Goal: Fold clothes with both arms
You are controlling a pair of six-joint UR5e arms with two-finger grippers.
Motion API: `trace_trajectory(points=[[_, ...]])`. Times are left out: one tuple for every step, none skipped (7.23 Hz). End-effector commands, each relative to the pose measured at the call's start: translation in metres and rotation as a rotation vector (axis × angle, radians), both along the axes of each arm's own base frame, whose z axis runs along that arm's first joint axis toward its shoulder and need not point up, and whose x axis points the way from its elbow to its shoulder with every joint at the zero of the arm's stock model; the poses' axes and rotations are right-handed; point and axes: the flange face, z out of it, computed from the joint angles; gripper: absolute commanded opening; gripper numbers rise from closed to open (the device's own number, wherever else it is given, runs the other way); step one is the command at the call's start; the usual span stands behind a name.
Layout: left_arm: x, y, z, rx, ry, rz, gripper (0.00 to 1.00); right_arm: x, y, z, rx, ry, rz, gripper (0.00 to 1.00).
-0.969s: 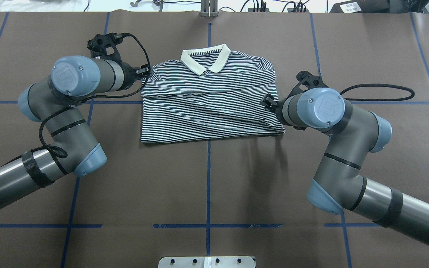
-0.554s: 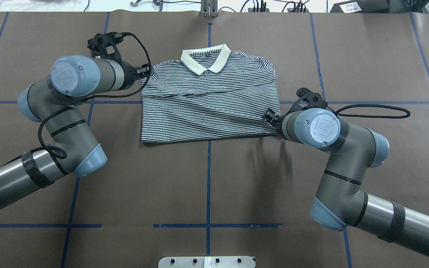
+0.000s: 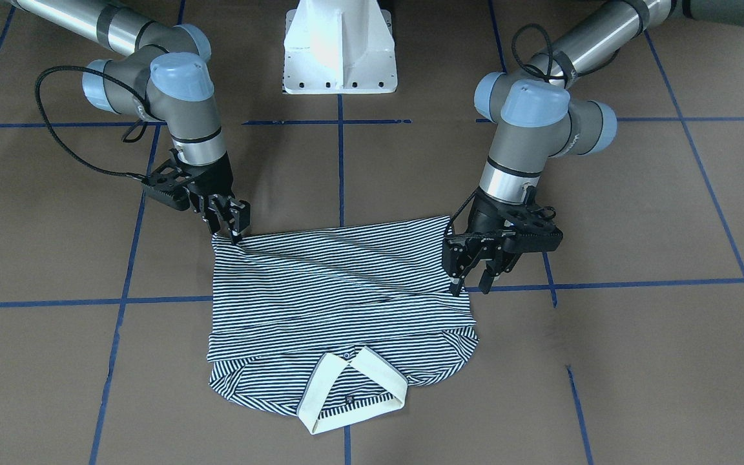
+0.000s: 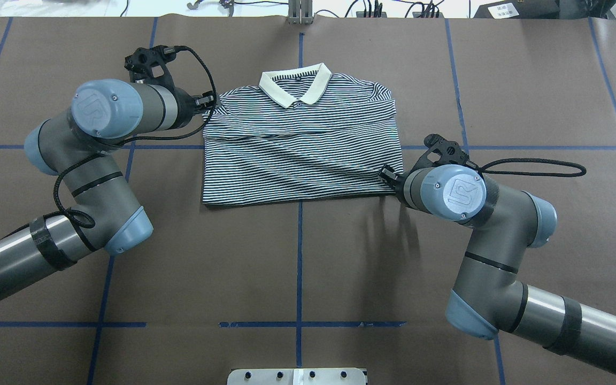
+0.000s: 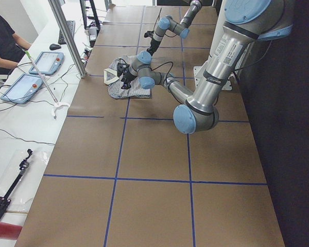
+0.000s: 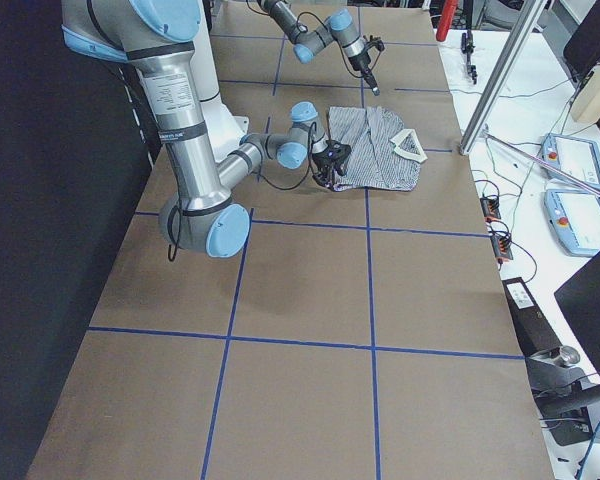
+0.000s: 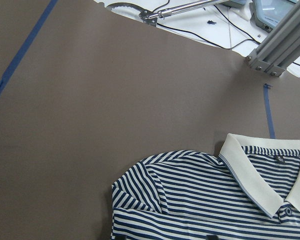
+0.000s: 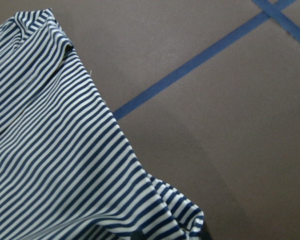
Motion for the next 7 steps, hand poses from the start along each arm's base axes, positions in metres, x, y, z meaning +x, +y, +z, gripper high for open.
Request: trace_trajectory(points=[[0.000,0.000,0.001,-0.001,-0.003,0.001,0.62,0.000,0.000,-0.001,0.002,0.001,-0.005,0.00],[0.000,-0.001,0.002,-0.002,-0.005,-0.001,0.62,0.003,0.000,-0.002,0.001,-0.005,-0.008,0.00],[0.000,0.000,0.002,-0.003,-0.005,0.001,0.62,0.012,0.004,-0.006,0.008,-0.017,-0.007,0.00],[0.000,0.000,0.001,-0.002,-0.004,0.001,0.61,0.041,0.040,-0.012,0.014,-0.047,-0.041,0.00],[-0.001,0.000,-0.001,0.000,-0.002,0.001,0.62,0.076,0.105,-0.007,0.017,-0.060,-0.121,0.00],[-0.001,0.000,-0.001,0.000,-0.001,0.002,0.61,0.096,0.160,-0.008,0.013,-0.070,-0.212,0.00],[-0.001,0.001,-0.001,-0.001,0.000,0.005,0.61,0.107,0.210,-0.022,-0.024,-0.112,-0.304,0.00]])
